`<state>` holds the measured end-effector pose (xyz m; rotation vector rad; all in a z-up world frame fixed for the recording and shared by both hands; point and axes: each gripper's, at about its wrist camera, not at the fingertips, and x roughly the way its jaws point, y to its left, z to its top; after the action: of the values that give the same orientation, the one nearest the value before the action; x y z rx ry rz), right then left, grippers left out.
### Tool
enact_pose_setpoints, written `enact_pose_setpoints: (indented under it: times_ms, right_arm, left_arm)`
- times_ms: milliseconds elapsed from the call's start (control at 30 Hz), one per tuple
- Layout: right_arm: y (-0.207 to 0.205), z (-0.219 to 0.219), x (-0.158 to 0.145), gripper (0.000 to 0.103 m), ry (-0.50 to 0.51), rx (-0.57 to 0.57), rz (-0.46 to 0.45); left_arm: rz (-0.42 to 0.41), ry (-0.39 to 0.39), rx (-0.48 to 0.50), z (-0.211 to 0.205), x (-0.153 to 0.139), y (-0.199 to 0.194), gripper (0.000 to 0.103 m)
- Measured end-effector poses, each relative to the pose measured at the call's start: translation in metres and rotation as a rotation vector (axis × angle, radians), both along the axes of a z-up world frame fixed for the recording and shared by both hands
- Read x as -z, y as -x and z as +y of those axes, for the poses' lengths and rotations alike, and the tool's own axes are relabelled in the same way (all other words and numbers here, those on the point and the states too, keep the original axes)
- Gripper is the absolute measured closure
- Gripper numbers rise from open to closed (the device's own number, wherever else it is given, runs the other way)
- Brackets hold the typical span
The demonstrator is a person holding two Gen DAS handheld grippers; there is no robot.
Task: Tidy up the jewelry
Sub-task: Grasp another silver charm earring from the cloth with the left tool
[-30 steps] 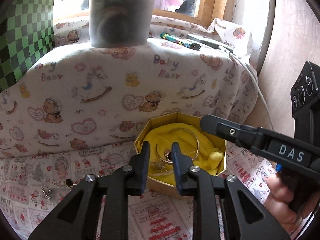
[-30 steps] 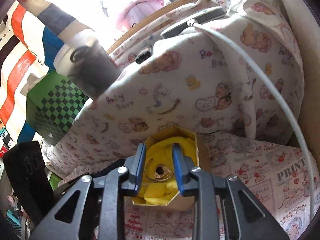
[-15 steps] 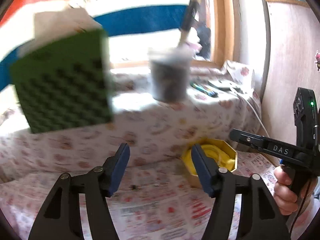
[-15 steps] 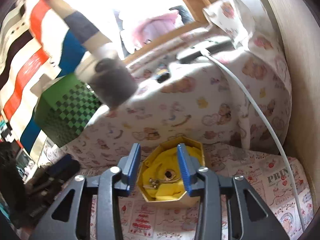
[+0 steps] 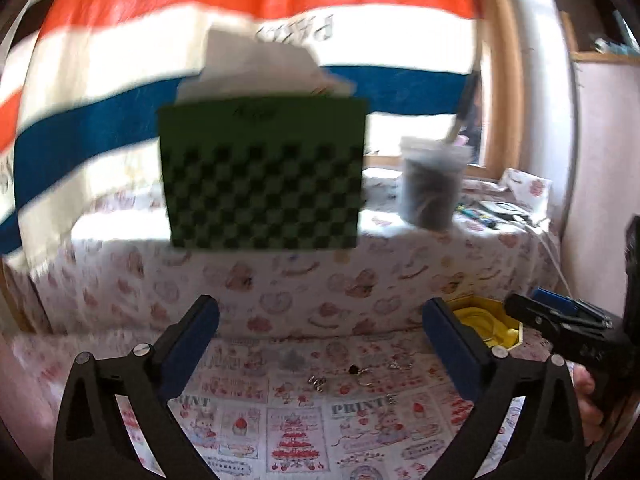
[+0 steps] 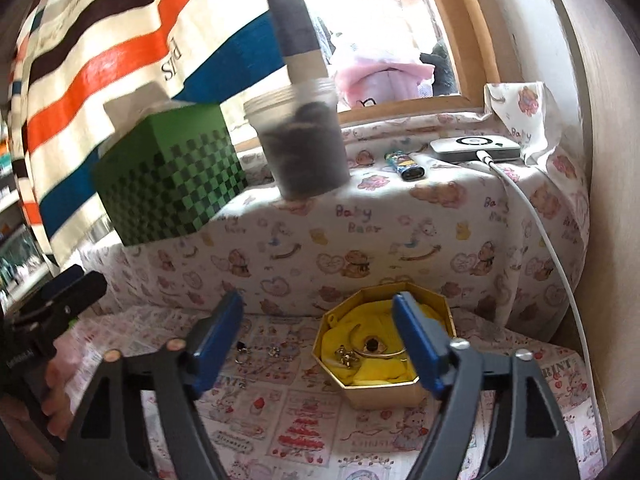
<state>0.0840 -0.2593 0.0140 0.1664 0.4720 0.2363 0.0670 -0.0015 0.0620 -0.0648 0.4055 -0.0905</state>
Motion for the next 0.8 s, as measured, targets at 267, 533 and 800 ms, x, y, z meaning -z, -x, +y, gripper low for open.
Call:
enact_pose_setpoints:
  times_ms: [267, 533, 800]
  right_arm:
    - [-0.007, 0.009, 0.019, 0.005, 0.056, 0.065, 0.014]
    - [-0.011, 0.014, 0.028, 0.005, 0.130, 0.094, 0.009]
    - [-0.011, 0.017, 0.029, 0.002, 0.184, 0.129, -0.019]
  left_arm:
    - [0.146, -0.030, -0.051, 0.023, 0.043, -0.034, 0.002]
    - [0.352, 0.010, -0.026, 0.030, 0.061, -0.061, 0.005]
    - [0.537, 0.054, 0.030, 0.015, 0.078, -0.088, 0.041]
